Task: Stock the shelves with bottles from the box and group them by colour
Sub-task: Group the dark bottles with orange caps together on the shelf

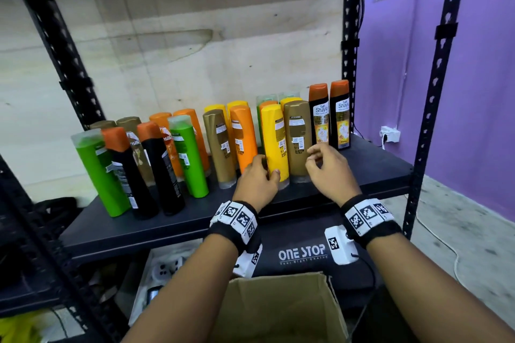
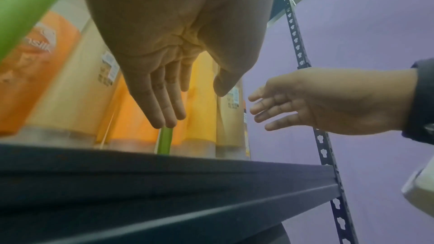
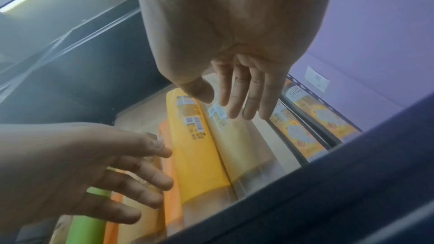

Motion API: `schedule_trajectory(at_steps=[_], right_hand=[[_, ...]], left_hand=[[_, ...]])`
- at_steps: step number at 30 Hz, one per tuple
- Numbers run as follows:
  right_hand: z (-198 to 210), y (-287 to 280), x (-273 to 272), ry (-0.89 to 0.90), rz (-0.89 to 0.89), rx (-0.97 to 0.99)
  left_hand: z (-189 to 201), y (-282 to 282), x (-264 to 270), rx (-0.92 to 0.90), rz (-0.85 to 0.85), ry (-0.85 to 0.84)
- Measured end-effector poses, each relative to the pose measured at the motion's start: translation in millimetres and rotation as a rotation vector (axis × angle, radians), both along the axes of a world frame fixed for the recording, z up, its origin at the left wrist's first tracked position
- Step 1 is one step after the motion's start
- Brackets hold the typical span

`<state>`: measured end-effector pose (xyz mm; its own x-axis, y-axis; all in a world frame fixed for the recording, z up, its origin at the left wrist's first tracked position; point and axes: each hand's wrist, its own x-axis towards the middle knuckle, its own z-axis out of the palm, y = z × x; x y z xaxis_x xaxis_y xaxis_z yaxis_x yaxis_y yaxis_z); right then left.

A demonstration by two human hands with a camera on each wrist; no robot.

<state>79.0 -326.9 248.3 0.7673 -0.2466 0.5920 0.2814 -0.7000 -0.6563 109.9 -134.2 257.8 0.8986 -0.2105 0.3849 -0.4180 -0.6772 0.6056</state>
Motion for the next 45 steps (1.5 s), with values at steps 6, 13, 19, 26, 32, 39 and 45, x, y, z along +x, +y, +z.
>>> schedule_trajectory(at_steps=[6, 13, 19, 26, 32, 39, 45], right_hand=[[28, 15, -15, 0.109, 0.039, -0.286], [50, 63, -14, 0.122, 0.13, -0.403], [55, 120, -6, 0.115, 0.219, -0.443], [60, 174, -2, 0.073, 0.321, -0.439], [55, 209, 5, 0.078, 0.392, -0.459], [49, 242, 23, 0.083, 0.416, -0.328], [37, 272, 41, 0.192, 0.412, -0.206]], left_hand=[[17, 28, -15, 0.114, 0.074, -0.025], [28, 79, -29, 0.195, 0.195, -0.084], [36, 138, -42, 0.22, 0.291, -0.078], [39, 201, -48, 0.195, 0.392, -0.08], [35, 235, -46, 0.145, 0.45, -0.09], [34, 263, -29, 0.033, 0.507, -0.195], [25, 269, -6, -0.111, 0.492, -0.127]])
